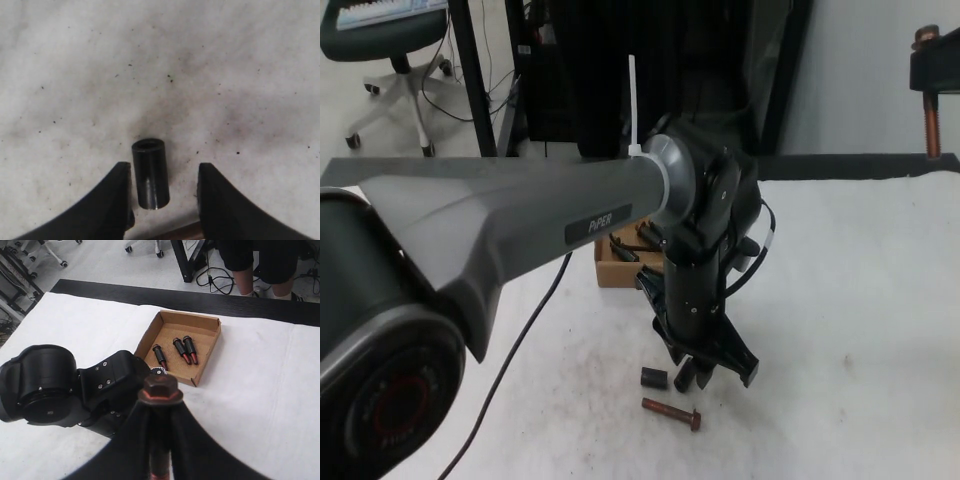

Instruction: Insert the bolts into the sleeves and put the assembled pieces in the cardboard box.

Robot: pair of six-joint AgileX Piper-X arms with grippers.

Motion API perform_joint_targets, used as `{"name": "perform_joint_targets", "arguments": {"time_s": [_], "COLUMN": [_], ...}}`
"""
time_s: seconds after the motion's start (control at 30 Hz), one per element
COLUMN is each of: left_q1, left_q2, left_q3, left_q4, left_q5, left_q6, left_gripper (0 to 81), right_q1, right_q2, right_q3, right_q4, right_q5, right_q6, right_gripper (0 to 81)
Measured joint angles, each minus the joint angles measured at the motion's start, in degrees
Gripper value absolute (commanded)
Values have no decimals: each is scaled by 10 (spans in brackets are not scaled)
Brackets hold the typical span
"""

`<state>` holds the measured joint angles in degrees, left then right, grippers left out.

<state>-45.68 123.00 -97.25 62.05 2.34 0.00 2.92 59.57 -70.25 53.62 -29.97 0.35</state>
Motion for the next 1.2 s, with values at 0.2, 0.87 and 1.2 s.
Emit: {"name": "perform_joint_targets", "arguments": {"time_s": [0.2, 0.87, 1.2], "left_q1": [0, 0, 0], "left_q2": [0, 21, 21], "left_q3": [0, -2, -2], "left_q4": [0, 1, 13], "left_q5": [-11, -11, -13], "left_q6": [0, -12, 46], "left_gripper": [404, 387, 1], "right_q1": [0, 0, 0], "right_q2": [0, 0, 0], "right_q3": [0, 0, 0], "right_q4": [0, 0, 0], "right_q5": [0, 0, 0], "right_q6": [0, 0, 0], "right_gripper": [8, 8, 8]}}
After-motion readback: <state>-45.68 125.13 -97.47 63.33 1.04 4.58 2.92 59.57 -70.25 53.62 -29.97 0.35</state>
